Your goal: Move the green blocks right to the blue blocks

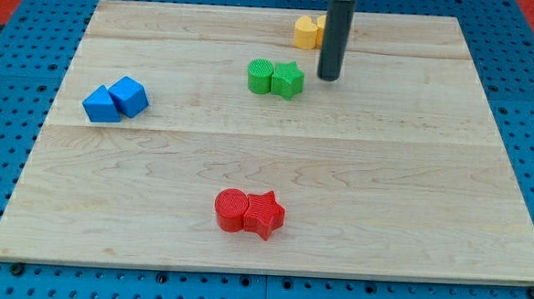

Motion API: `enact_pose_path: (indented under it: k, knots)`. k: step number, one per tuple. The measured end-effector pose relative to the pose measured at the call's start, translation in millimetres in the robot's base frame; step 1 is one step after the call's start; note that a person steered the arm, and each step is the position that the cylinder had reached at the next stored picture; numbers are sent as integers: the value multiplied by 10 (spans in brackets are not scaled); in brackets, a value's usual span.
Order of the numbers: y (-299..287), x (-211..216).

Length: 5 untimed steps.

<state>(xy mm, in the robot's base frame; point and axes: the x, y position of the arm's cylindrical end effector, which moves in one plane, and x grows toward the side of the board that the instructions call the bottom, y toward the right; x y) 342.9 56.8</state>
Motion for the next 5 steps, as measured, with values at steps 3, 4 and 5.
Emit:
enact_pose_path:
  k: [3, 4, 5]
  knots:
    - [-507, 280]
    - [-519, -166]
    - [-673, -360]
